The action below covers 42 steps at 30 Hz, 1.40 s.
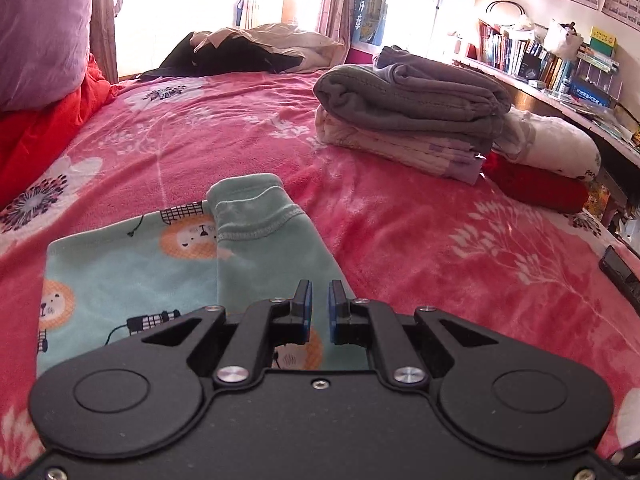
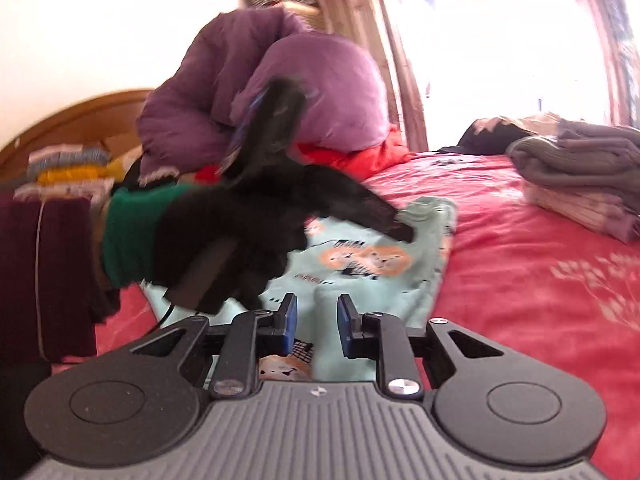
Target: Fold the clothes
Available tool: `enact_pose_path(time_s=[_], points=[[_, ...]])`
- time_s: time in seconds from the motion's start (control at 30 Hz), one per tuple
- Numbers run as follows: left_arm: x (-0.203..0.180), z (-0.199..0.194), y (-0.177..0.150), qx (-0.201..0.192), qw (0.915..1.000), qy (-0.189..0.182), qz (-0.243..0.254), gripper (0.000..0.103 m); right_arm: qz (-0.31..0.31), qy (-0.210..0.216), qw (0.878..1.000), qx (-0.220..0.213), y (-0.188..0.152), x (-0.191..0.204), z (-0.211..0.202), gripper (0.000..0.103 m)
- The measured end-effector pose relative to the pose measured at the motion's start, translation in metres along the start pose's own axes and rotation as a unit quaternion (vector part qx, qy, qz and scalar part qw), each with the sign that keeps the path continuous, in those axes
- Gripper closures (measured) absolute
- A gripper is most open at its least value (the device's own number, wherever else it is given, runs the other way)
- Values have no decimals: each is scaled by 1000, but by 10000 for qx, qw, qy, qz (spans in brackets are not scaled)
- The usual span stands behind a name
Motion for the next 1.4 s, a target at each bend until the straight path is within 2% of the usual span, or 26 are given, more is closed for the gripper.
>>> enact_pose_path(time_s=[0.07,0.13,0.23,0.5,0.6,0.7,0.87,0.93,1.07,1.23,1.3,1.4], points=[[3,15,7,63,9999,117,-5,98,190,-64,9988,447,-13,-7,24,79],[6,31,16,144,9996,242,-5,98,808,-25,9925,919,-32,-22,39,79],[13,52,25,284,9987,427,24,98,1071,170,9903,869,-33,-23,30,79],[29,79,33,641,9947,809,28,98,1072,162,9890,1001,-41,-19,36,79],[30,63,40,419,9958,810,-72,98,1111,161,9887,989,-41,-20,36,79],[29,44,43,136,9978,557,-322,98,1128,142,9889,953,-39,-20,34,79],[31,59,51,140,9966,791,-171,98,1173,118,9889,903,-37,-20,31,78],[34,72,55,224,9963,783,-282,98,1237,144,9877,941,-38,-21,33,78],[38,106,50,695,9938,859,-106,98,1430,223,9848,965,-40,-25,35,78],[49,113,48,848,9931,669,-460,98,1454,232,9844,965,-40,-26,36,78],[50,101,55,728,9946,567,-474,98,1456,237,9843,971,-40,-26,37,78],[50,61,65,154,9969,389,-666,97,1473,243,9843,939,-40,-26,36,78]])
Point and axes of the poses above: each gripper's, at about its wrist camera, not at the fingertips, and z roughly the way its jaws point, x to its left, y to its top, the point moved 9 cm from there along z, roughly the way its jaws point, and after that the axes turned 5 degrees about y, right-handed, at the moved point
